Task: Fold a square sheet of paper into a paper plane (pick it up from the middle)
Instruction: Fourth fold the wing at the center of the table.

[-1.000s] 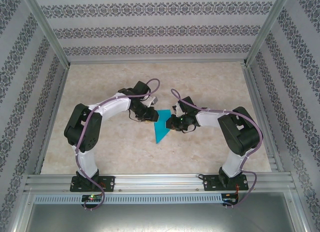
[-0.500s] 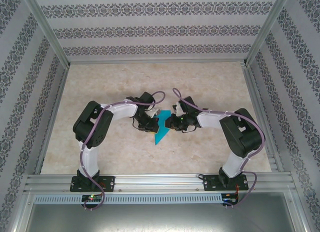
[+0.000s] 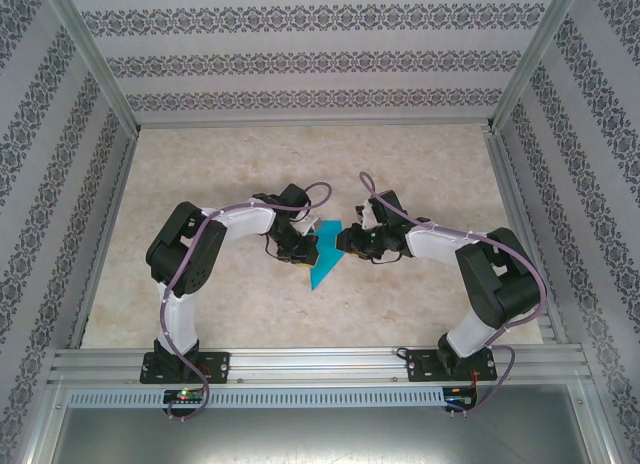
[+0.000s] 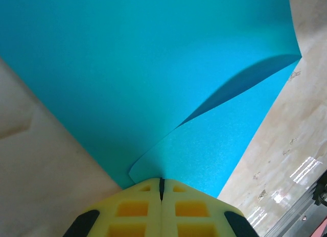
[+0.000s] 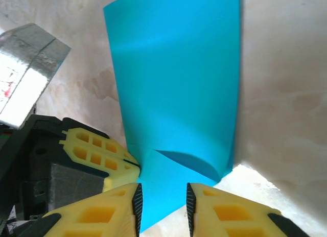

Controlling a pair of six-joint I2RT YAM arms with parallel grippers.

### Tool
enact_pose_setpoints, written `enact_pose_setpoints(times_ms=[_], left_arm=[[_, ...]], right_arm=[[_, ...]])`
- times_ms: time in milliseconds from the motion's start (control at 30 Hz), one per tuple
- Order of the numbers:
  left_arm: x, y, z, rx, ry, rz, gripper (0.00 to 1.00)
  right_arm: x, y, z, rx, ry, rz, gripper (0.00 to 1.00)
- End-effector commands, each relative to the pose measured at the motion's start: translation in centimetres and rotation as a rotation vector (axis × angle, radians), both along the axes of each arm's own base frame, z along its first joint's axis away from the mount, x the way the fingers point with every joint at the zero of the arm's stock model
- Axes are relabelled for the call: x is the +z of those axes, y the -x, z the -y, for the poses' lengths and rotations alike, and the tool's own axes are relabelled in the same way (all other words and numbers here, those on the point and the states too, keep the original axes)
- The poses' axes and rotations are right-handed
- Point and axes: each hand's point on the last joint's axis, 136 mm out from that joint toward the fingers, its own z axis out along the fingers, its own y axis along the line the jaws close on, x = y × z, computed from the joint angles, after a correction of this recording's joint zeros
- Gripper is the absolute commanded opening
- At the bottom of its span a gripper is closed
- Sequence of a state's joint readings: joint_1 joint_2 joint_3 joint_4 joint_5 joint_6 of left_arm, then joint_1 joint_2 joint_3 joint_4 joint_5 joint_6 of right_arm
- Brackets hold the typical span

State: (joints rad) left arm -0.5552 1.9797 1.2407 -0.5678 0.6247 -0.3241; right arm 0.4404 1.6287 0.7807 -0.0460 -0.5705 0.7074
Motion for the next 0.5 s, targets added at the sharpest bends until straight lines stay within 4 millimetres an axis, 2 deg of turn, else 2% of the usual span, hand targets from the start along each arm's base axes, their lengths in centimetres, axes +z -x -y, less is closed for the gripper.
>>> enact_pose_setpoints(times_ms=[0,233,467], left_arm=[[-2.9,0.3,-1.8,-0.015,-0.113,0.012,0.0],[-3.2,0.4,-1.9,-0.013,-0.114,0.012,0.0],[-3.3,0.4,-1.8,-0.011,-0.109,0.014,0.0]], right_arm=[[-1.3,0.3,0.8,-0.01,0.051,-0.036,0.34],[-2.3,0.2,0.7,-0.006,0.074,-0.065,0.37],[-1.5,-0.2,-0.7,0.004,-0.007,-0.043,0.35]])
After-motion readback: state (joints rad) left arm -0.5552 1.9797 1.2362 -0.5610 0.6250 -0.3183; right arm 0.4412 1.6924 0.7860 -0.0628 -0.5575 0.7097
